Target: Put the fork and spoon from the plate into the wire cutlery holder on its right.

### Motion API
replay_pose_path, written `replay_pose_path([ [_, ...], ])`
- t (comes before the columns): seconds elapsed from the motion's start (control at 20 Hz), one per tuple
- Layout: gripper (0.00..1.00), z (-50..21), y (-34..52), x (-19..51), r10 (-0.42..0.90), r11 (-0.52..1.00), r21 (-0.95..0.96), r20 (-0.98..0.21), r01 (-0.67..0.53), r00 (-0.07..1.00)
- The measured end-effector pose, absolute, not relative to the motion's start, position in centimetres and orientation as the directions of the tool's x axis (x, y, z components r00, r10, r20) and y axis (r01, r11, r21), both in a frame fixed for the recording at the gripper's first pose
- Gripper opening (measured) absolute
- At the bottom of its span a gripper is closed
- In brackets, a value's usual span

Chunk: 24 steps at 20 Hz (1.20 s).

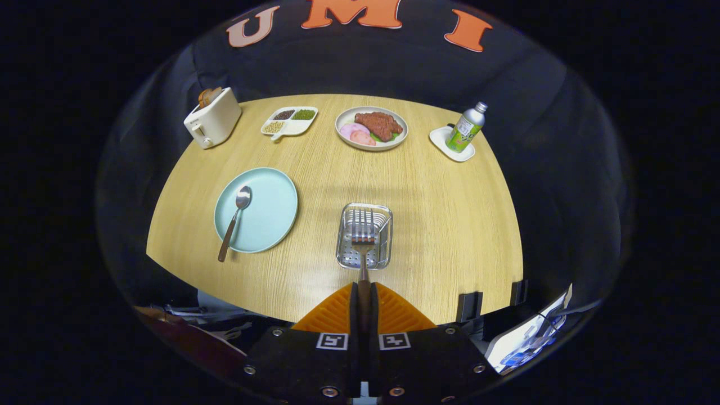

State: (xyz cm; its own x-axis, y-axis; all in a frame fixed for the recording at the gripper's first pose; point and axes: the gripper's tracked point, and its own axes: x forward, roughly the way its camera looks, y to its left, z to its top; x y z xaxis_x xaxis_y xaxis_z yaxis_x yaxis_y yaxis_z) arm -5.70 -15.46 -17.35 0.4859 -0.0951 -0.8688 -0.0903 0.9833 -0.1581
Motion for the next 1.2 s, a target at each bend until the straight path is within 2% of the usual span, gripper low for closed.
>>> replay_pose_path([
  [0.15, 0.06, -18.0, -15.3, -5.5, -0.074, 0.982, -0.137, -0.912, -0.128, 0.404],
  [0.3, 0.06, -19.7, -15.4, -4.3, -0.079, 0.986, -0.122, -0.942, -0.115, 0.325],
  [0.7, 0.05, -22.6, -16.1, -1.7, -0.089, 0.989, -0.111, -0.973, -0.094, 0.212],
  [0.95, 0.08, -24.0, -16.4, -1.1, -0.086, 0.992, -0.1, -0.98, -0.071, 0.18],
  [1.2, 0.13, -23.5, -16.1, -0.2, -0.078, 0.995, -0.09, -0.973, -0.044, 0.216],
])
